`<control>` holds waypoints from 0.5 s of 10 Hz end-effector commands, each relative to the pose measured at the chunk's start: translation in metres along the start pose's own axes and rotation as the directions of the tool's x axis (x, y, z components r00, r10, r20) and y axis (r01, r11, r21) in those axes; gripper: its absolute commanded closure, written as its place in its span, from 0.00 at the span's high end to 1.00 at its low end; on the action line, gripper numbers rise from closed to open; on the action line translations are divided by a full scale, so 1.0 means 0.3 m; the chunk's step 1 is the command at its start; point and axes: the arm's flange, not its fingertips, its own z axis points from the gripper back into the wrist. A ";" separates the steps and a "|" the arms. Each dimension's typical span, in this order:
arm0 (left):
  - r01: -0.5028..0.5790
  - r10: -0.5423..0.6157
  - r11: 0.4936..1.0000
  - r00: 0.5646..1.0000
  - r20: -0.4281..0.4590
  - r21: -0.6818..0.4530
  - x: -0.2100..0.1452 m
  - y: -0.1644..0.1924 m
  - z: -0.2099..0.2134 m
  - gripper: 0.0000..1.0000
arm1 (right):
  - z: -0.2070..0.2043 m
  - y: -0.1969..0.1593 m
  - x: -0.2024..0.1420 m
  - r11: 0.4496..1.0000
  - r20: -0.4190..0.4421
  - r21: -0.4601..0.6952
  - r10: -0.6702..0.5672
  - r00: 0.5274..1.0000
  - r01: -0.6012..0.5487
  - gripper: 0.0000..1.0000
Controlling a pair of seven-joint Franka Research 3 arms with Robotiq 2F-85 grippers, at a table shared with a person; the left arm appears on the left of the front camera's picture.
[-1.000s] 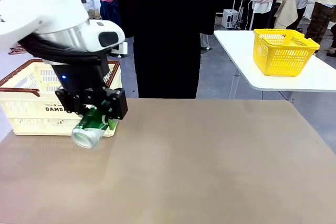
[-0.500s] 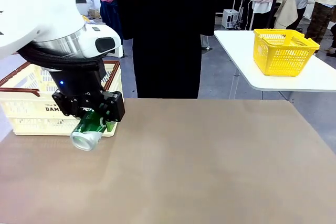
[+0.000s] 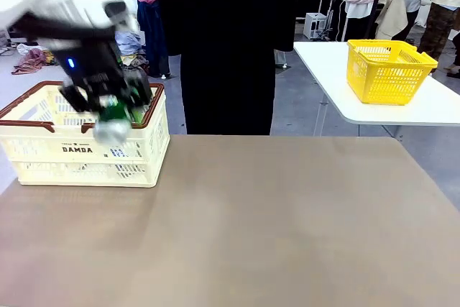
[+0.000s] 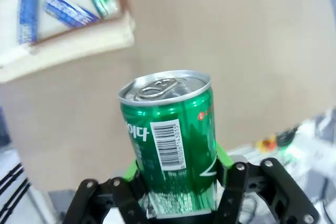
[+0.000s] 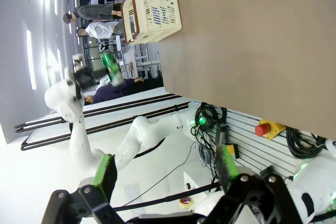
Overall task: Place the drinks into the Shopping basket.
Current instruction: Pick up one drink and place it into the Shopping basket.
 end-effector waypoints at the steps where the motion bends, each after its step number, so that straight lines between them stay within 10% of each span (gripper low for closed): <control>1: -0.041 0.042 0.998 0.999 0.012 -0.045 0.308 0.128 -0.013 0.00 | 0.009 -0.003 -0.005 1.000 -0.009 -0.008 0.019 1.000 -0.019 1.00; 5: -0.115 0.121 0.987 0.992 -0.047 0.114 0.600 0.467 -0.140 0.00 | 0.009 -0.003 -0.005 1.000 -0.009 -0.008 0.019 1.000 -0.019 1.00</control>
